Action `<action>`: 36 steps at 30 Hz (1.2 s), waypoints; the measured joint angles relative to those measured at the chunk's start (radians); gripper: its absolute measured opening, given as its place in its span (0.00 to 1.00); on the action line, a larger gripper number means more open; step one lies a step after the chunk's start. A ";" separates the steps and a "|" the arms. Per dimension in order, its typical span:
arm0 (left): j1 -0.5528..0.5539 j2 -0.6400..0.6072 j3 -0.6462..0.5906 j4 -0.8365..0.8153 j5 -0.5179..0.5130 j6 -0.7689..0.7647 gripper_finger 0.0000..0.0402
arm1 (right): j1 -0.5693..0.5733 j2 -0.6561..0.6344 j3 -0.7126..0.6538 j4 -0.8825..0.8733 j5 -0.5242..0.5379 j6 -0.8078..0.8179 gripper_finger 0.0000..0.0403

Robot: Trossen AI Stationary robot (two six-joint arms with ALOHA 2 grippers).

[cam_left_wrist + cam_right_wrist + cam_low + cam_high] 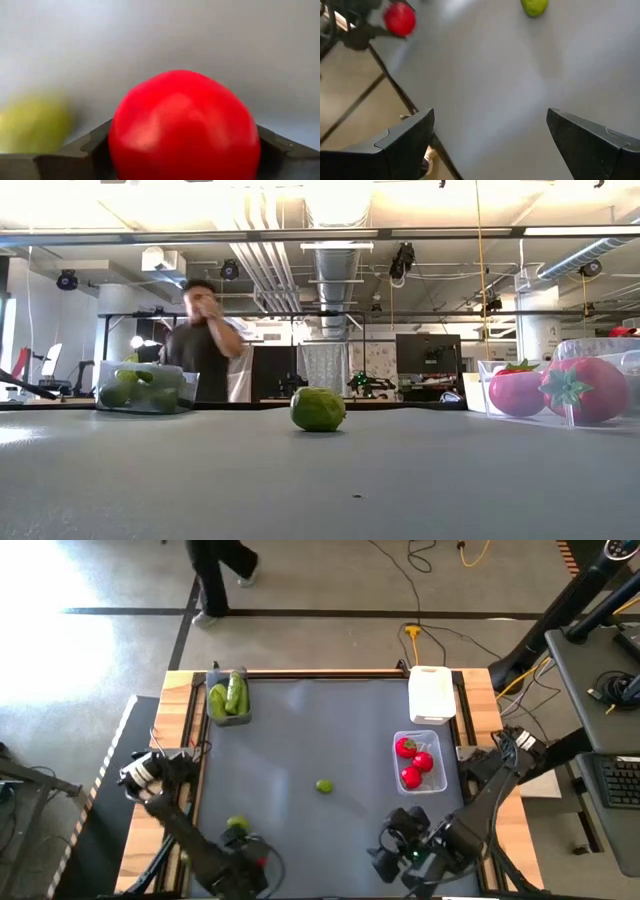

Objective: Sort produce into baskets
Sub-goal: Put the tomato into the transparent bin

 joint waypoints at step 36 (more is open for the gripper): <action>0.466 0.009 0.024 0.378 -0.024 0.645 0.85 | -0.182 0.162 -0.012 0.205 -0.056 -0.408 0.94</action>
